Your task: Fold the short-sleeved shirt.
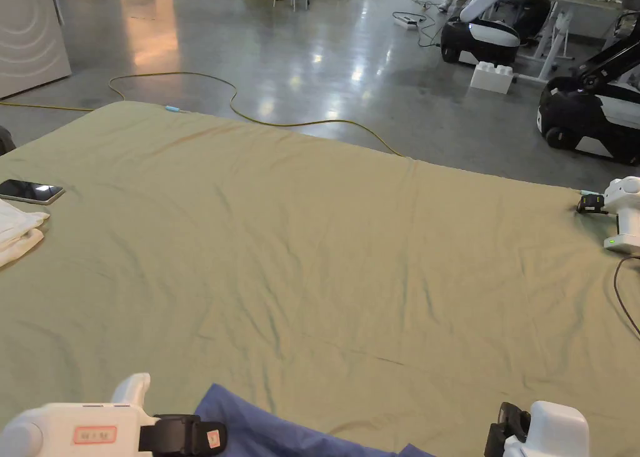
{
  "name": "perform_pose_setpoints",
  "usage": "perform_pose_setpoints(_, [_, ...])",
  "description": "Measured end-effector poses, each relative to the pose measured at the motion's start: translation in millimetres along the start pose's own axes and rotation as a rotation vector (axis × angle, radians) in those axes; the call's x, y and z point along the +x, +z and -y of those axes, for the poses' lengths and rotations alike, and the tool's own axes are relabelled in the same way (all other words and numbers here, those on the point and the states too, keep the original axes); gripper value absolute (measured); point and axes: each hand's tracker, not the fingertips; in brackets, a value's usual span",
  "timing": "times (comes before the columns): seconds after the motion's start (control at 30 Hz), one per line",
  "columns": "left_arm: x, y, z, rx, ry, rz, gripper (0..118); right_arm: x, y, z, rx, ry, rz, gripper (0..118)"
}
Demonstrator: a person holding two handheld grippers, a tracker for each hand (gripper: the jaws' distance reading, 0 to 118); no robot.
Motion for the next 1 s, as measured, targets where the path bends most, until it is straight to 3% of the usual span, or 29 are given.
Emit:
perform_pose_setpoints(0.27, [67,69,-46,0.055,-0.191,-0.379,12,7,-2,-2,0.004,-0.009,0.001,0])
perform_pose_setpoints(0.47, [113,51,-51,0.029,-0.284,-0.535,12,9,-3,0,0.002,-0.021,-0.007,0])
perform_pose_setpoints(0.73, [168,-23,-11,-0.108,-0.431,-0.552,12,14,-3,5,-0.006,-0.042,-0.004,0])
perform_pose_setpoints(1.0, [184,-91,11,-0.184,-0.409,-0.486,12,22,0,9,-0.012,-0.058,0.008,0])
